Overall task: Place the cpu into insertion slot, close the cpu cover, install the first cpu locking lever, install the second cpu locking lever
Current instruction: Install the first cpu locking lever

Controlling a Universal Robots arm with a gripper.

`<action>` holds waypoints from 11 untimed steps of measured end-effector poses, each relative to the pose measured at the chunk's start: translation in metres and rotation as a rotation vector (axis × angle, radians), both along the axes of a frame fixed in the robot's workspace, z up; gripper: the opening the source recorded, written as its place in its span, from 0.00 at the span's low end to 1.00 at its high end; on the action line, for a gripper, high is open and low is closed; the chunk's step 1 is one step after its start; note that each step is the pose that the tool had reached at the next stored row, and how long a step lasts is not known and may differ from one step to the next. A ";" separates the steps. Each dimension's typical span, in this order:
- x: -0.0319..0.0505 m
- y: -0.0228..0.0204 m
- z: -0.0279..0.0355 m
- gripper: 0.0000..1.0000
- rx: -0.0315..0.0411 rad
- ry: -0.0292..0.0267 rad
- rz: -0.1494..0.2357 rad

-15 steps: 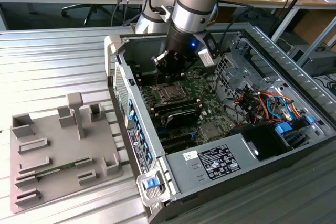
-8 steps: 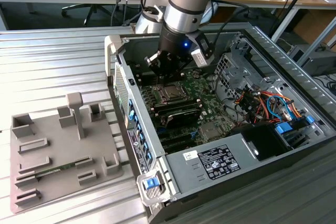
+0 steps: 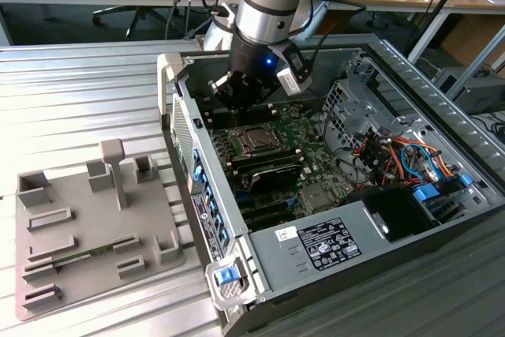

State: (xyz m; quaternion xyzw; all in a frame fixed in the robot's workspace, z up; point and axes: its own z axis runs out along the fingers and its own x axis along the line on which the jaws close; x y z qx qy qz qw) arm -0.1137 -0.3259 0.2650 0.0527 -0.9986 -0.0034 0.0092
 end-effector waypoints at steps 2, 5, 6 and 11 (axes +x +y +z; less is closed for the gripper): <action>-0.0014 0.0097 -0.0001 0.11 0.0006 0.0000 0.000; -0.0022 0.0169 -0.0009 0.11 0.0071 -0.0001 0.000; -0.0022 0.0214 -0.0013 0.11 0.0074 0.0000 0.000; -0.0017 0.0277 -0.0027 0.11 0.0075 0.0000 0.000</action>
